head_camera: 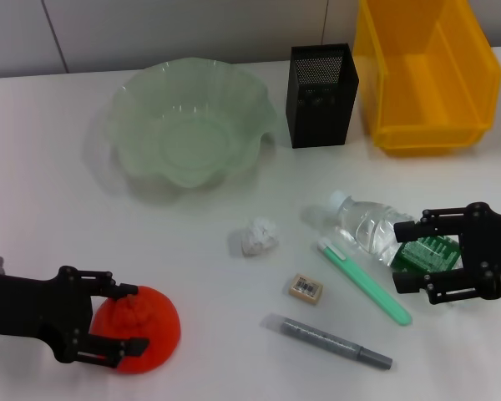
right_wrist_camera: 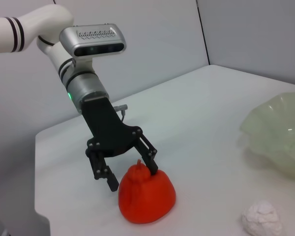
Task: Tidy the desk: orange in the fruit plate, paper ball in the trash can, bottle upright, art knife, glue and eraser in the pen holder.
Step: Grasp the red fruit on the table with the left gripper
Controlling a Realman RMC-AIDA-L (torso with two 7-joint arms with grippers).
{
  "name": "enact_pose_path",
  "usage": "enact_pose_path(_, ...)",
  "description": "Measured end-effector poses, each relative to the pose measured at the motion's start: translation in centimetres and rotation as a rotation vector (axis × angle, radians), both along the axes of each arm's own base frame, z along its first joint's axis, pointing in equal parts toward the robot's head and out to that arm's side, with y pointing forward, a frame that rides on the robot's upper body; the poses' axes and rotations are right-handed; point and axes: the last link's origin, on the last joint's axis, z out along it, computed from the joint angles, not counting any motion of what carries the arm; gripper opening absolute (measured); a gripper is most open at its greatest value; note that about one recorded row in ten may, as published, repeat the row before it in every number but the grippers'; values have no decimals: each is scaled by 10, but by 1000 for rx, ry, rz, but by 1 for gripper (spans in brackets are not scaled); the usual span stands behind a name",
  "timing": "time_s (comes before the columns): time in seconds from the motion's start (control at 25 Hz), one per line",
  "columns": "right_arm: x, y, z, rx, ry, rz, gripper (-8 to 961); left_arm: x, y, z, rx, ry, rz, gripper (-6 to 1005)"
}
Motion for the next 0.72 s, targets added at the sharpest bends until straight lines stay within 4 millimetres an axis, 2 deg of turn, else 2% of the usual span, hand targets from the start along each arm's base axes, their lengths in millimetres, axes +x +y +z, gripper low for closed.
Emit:
enact_pose_path(0.36,1,-1,-2,-3,9,-9,757,-1,4,-3,15,9,-18,762)
enact_pose_path(0.44,2,-1,-1,-1,9,-9,757,-1,4,-3,16,9,-23,527)
enact_pose_path(0.68,2,-2,-1,2,9,-9,756,0,3,-4,15,5,-28,321)
enact_pose_path(0.72,2,-2,-1,2,10,-9,756,0,3,-4,15,5,-28,311)
